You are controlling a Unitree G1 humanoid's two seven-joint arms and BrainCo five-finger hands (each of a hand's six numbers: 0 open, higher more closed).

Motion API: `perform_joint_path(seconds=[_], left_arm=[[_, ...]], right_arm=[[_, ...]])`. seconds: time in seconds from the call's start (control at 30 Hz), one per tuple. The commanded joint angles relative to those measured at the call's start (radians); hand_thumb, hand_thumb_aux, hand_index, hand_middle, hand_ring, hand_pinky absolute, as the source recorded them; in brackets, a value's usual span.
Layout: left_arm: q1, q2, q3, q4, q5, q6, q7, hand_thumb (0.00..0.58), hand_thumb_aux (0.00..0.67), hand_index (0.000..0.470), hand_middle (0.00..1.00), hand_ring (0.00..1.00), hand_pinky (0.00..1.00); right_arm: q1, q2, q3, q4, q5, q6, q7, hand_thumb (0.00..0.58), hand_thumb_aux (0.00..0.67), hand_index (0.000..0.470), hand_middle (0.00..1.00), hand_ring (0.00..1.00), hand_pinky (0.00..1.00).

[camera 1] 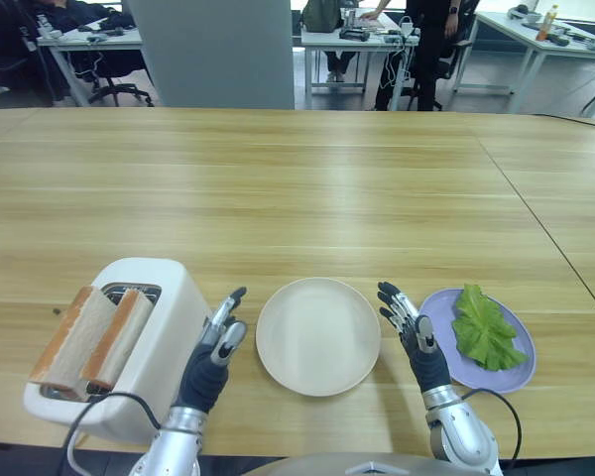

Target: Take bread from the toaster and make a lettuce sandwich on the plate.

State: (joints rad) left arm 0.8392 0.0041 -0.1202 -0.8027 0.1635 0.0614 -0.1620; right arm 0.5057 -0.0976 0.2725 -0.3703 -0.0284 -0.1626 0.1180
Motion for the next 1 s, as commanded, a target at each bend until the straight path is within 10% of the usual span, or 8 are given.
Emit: perform_joint_path(seconds=[0.03, 0.43, 0.57, 0.83, 1.0], left_arm=[[0.005, -0.014, -0.024, 0.061, -0.096, -0.061, 0.006, 0.000, 0.000, 0.000, 0.00, 0.00, 0.00], [-0.056, 0.021, -0.058, 0.064, -0.058, -0.118, 0.050, 0.000, 0.000, 0.000, 0.00, 0.00, 0.00], [-0.128, 0.113, -0.017, -0.091, 0.252, -0.099, 0.039, 0.000, 0.000, 0.000, 0.00, 0.00, 0.00], [-0.419, 0.436, 0.585, -0.243, 0.246, 0.078, -0.155, 0.000, 0.000, 0.000, 0.00, 0.00, 0.00], [-0.371, 0.596, 0.938, -0.075, 0.212, 0.067, -0.253, 0.000, 0.000, 0.000, 0.00, 0.00, 0.00]], right_arm=[[-0.007, -0.007, -0.010, 0.015, 0.010, 0.021, 0.011, 0.000, 0.000, 0.000, 0.00, 0.00, 0.00], [0.036, -0.002, -0.003, 0.001, -0.020, -0.016, -0.011, 0.000, 0.000, 0.000, 0.00, 0.00, 0.00], [0.071, 0.013, -0.005, -0.011, -0.037, -0.032, -0.046, 0.000, 0.000, 0.000, 0.00, 0.00, 0.00], [0.207, 0.096, -0.005, -0.006, -0.097, -0.117, -0.180, 0.000, 0.000, 0.000, 0.00, 0.00, 0.00], [0.235, 0.121, -0.001, 0.013, -0.116, -0.150, -0.223, 0.000, 0.000, 0.000, 0.00, 0.00, 0.00]])
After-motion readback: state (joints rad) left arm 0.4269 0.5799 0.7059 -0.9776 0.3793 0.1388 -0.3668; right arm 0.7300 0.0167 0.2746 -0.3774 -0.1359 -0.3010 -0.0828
